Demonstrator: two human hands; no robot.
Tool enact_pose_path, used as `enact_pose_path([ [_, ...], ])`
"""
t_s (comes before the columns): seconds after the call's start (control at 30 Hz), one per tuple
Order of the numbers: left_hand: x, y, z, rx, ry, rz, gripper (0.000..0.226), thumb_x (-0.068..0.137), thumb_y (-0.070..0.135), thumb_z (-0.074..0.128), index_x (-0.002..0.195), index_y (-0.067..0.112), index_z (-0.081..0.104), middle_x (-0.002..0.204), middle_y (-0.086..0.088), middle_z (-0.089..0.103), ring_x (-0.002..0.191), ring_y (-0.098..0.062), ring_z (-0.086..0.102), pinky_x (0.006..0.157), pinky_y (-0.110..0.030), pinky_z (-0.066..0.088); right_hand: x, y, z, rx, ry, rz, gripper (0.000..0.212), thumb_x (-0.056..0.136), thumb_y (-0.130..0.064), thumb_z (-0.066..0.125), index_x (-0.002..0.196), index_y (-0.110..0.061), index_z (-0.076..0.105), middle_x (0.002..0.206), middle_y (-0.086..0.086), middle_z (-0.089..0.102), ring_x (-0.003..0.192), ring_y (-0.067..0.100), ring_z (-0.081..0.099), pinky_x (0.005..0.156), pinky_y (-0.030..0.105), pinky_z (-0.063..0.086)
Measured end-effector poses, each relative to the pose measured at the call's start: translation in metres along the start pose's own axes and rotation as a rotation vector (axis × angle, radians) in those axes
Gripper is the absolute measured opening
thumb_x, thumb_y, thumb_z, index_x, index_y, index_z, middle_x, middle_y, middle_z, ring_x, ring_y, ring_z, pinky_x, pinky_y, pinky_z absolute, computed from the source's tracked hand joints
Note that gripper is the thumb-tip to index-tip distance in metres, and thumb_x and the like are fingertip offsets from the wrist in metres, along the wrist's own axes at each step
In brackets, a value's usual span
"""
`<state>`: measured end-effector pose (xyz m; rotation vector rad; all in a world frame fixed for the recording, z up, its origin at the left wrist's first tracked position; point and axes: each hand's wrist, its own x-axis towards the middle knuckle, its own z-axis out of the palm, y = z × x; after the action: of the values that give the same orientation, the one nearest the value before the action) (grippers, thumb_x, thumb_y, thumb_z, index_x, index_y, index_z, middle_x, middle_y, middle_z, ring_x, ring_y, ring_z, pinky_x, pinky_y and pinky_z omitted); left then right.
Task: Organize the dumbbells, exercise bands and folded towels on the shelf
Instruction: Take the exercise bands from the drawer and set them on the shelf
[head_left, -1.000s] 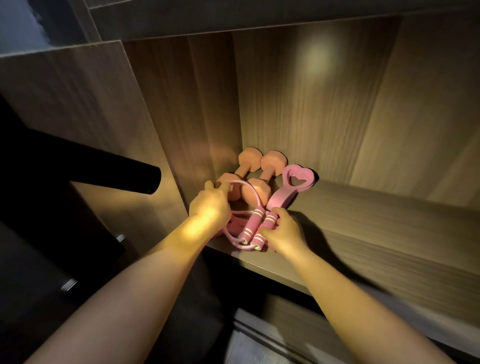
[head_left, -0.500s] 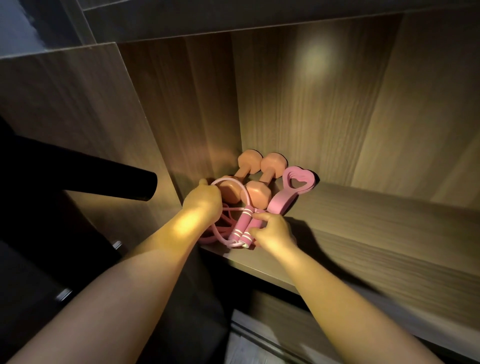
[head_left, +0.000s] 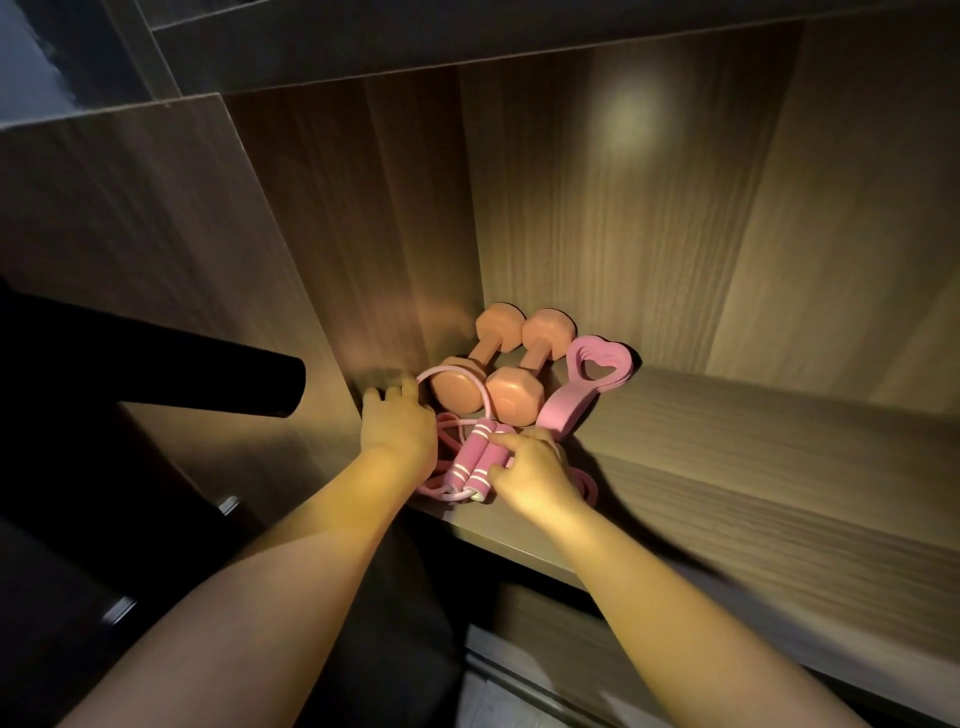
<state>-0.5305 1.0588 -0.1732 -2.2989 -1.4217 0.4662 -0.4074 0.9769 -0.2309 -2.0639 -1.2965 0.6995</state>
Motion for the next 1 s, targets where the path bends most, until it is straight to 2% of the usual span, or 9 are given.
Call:
enact_pose_path([
  [0.17,-0.016,0.004,-0.014,-0.059,0.065,0.01,0.057,0.096,0.034,0.048,0.149,0.023,0.031,0.161,-0.02,0.005,0.141,-0.04,0.023,0.114,-0.05,0.022,-0.016,0.012,-0.008,-0.213,0.023,-0.13,0.052,0.093,-0.032,0.055,0.143,-0.031,0.043,0.144,-0.001,0.036,0.131,0.024,0.034,0.106,0.037,0.037],
  [0.27,-0.032,0.015,-0.008,-0.16,0.181,0.105,0.066,0.095,0.041,0.045,0.152,0.017,0.024,0.16,-0.015,0.018,0.147,-0.037,0.016,0.117,-0.059,0.012,-0.028,0.019,-0.01,-0.268,0.058,-0.154,0.055,0.095,-0.031,0.052,0.147,-0.028,0.037,0.151,0.0,0.032,0.136,0.023,0.031,0.11,0.037,0.033],
  [0.33,-0.042,0.027,0.004,-0.246,0.251,0.182,0.06,0.098,0.042,0.038,0.151,0.016,0.028,0.157,-0.01,0.031,0.146,-0.031,0.023,0.117,-0.061,0.006,-0.036,0.022,-0.007,-0.335,0.094,-0.153,0.055,0.096,-0.03,0.048,0.149,-0.027,0.034,0.154,0.001,0.029,0.14,0.023,0.026,0.112,0.038,0.029],
  [0.4,-0.048,0.037,0.013,-0.313,0.222,0.229,0.057,0.102,0.041,0.032,0.153,0.018,0.024,0.158,-0.007,0.03,0.146,-0.027,0.027,0.119,-0.059,-0.001,-0.04,0.027,-0.005,-0.408,0.102,-0.141,0.055,0.098,-0.031,0.044,0.151,-0.027,0.029,0.159,0.002,0.022,0.146,0.023,0.018,0.116,0.04,0.021],
  [0.5,-0.048,0.046,0.023,-0.274,0.163,0.266,0.059,0.104,0.041,0.03,0.156,0.021,0.012,0.163,-0.004,0.014,0.148,-0.026,0.02,0.116,-0.057,-0.007,-0.038,0.04,-0.003,-0.481,0.037,-0.113,0.054,0.101,-0.025,0.04,0.153,-0.028,0.024,0.163,-0.001,0.013,0.15,0.022,0.006,0.12,0.04,0.009],
  [0.6,-0.04,0.048,0.03,-0.22,0.189,0.265,0.059,0.104,0.029,0.033,0.157,0.019,0.008,0.163,-0.005,0.011,0.148,-0.026,0.021,0.115,-0.059,-0.005,-0.03,0.05,0.002,-0.506,0.038,-0.117,0.057,0.1,-0.011,0.04,0.153,-0.027,0.025,0.162,0.001,0.015,0.149,0.024,0.008,0.12,0.037,0.011],
  [0.7,-0.036,0.046,0.034,-0.17,0.199,0.263,0.061,0.102,0.02,0.036,0.157,0.016,0.008,0.163,-0.007,0.01,0.148,-0.027,0.022,0.116,-0.059,-0.001,-0.025,0.049,0.006,-0.484,0.046,-0.122,0.057,0.099,-0.004,0.039,0.151,-0.023,0.028,0.162,0.004,0.015,0.149,0.025,0.007,0.12,0.035,0.013],
  [0.87,-0.039,0.048,0.036,-0.189,0.198,0.252,0.064,0.103,0.022,0.039,0.157,0.017,0.005,0.163,-0.007,0.007,0.149,-0.028,0.018,0.117,-0.056,-0.001,-0.025,0.05,0.009,-0.492,0.071,-0.142,0.055,0.1,-0.007,0.041,0.151,-0.022,0.029,0.161,0.006,0.018,0.149,0.028,0.01,0.119,0.037,0.014],
  [1.0,-0.045,0.047,0.029,-0.219,0.169,0.237,0.066,0.104,0.037,0.035,0.156,0.017,0.0,0.164,-0.007,0.001,0.151,-0.029,0.005,0.116,-0.054,-0.008,-0.04,0.051,0.003,-0.504,0.059,-0.141,0.056,0.101,-0.023,0.042,0.153,-0.027,0.022,0.163,0.007,0.01,0.15,0.028,0.002,0.12,0.043,0.006],
])
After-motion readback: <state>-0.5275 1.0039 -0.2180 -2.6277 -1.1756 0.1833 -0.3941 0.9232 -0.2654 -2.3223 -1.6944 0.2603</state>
